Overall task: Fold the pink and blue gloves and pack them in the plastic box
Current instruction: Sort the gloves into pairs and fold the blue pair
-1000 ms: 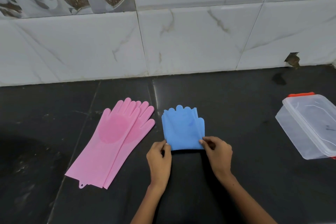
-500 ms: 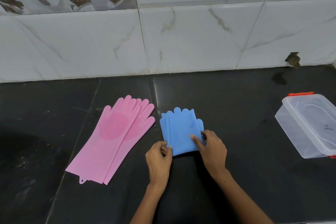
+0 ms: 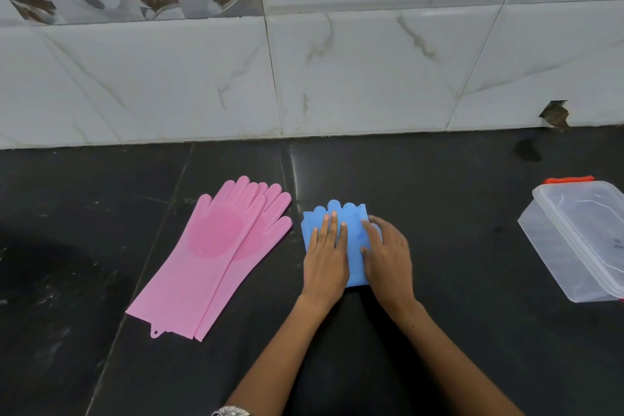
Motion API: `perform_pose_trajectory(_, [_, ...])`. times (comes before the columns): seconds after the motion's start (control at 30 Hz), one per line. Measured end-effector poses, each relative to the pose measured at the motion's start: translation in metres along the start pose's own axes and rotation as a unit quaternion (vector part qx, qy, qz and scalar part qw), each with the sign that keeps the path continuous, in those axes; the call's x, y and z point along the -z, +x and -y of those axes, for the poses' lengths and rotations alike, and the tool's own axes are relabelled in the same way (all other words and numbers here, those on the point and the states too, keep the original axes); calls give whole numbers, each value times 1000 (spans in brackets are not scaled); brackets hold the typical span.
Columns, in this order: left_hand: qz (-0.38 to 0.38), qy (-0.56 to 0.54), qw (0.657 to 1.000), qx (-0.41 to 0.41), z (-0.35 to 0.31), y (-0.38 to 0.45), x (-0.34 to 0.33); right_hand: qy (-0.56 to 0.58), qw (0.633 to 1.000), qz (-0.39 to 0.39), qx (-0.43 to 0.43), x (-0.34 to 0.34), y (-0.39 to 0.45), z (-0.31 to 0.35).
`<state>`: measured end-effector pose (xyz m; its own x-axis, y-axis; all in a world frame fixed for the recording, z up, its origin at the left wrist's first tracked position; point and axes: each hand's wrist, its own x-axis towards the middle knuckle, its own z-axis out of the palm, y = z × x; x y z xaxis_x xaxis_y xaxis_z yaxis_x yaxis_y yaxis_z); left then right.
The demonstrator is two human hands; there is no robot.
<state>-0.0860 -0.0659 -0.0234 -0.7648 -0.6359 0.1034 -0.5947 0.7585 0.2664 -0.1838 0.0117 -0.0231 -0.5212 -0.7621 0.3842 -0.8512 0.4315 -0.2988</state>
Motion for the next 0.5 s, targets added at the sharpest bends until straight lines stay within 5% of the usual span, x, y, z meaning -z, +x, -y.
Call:
perform_pose_trajectory(0.07, [43,22,999,-10,8,3,-9,-23,995,51,77,-7,13,2])
perform_pose_trajectory(0.2, [0,-2,1000,-5,11,2,-13,-37,976,202,75,-27,26,-9])
perform_pose_trajectory(0.5, [8,-90,996,27,18,5,-23,-65,974,202,83,-40,22,-21])
